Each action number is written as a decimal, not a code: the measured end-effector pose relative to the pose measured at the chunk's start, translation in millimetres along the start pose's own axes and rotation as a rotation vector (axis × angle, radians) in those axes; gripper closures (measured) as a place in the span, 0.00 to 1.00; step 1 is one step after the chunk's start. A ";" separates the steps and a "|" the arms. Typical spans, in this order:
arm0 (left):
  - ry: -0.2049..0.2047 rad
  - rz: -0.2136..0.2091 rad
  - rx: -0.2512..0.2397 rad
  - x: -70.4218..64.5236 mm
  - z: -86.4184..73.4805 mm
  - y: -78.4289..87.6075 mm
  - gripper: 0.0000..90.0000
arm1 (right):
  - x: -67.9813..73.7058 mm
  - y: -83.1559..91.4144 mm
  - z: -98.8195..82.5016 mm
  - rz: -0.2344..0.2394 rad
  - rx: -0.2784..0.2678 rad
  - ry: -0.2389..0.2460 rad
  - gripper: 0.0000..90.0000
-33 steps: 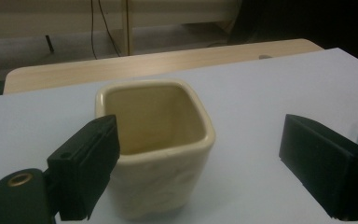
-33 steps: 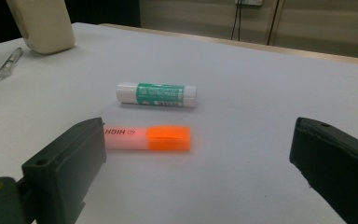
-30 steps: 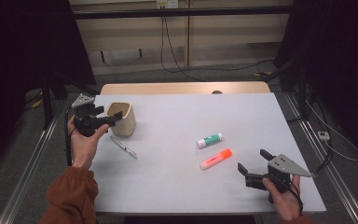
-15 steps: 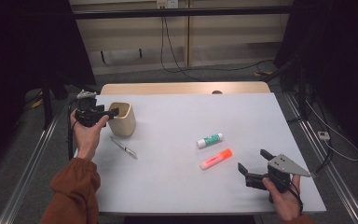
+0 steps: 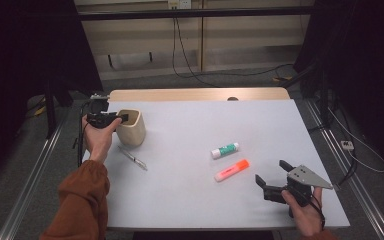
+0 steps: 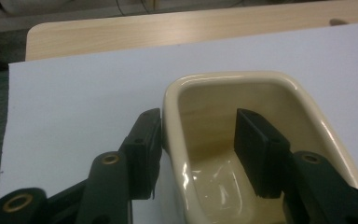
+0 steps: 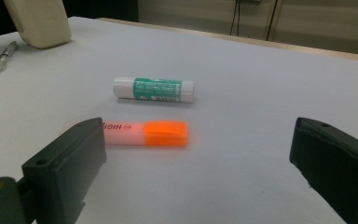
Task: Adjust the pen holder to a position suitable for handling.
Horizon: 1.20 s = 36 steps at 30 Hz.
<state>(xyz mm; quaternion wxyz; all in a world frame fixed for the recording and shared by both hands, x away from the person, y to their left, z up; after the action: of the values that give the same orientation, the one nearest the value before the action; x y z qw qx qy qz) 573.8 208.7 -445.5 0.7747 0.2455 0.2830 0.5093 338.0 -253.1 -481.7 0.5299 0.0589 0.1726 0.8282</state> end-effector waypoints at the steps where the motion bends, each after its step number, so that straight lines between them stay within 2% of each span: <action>1: 0.000 0.003 0.000 0.6 0.3 -1.1 0.62 | -0.2 0.1 -0.1 -0.001 0.001 0.001 0.04; 3: -0.002 0.008 0.007 3.4 0.5 -1.8 0.67 | -0.6 0.2 -0.2 -0.004 0.001 -0.001 0.04; 4: 0.001 0.013 0.003 4.9 1.1 -2.3 0.73 | -0.7 0.1 -0.2 -0.004 0.001 -0.001 0.04; 10: 0.003 0.017 0.041 9.6 -3.8 -6.4 0.79 | -0.1 -0.5 -0.4 0.000 0.004 -0.001 0.04; 15: 0.016 0.033 0.038 12.1 -3.5 -10.2 0.85 | -0.1 -0.5 -0.4 -0.001 0.004 -0.002 0.04; 20: 0.003 0.053 0.046 11.5 -3.0 -10.5 0.87 | -0.2 -0.4 -0.4 0.001 0.004 -0.003 0.04; 22: 0.012 0.060 0.046 11.0 -2.5 -10.9 0.88 | -0.2 -0.3 -0.3 0.000 0.004 -0.002 0.04; 24: 0.001 0.085 0.045 11.4 -2.1 -10.5 0.90 | -0.2 -0.4 -0.3 0.000 0.004 -0.002 0.04; 31: -0.015 0.086 0.050 10.6 -1.2 -10.2 0.92 | 0.1 -0.8 -0.2 0.004 0.004 -0.006 0.04; 36: 0.005 0.082 0.046 13.0 -0.9 -9.1 0.93 | 0.0 -1.0 -0.1 0.005 0.003 -0.004 0.04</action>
<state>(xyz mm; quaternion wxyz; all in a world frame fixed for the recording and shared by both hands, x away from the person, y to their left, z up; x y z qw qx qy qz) 583.3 217.5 -454.7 0.7467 0.2731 0.2862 0.5347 338.8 -252.7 -482.2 0.5280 0.0618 0.1726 0.8292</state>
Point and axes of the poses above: each handheld gripper's, and its own axes: y roughly backward along the jaws, z roughly out of its top, x roughly to its left, the point moved 9 cm from there along -y, roughly forward along the jaws, and after that the axes turned 7 degrees about y, right-handed, at the moved point
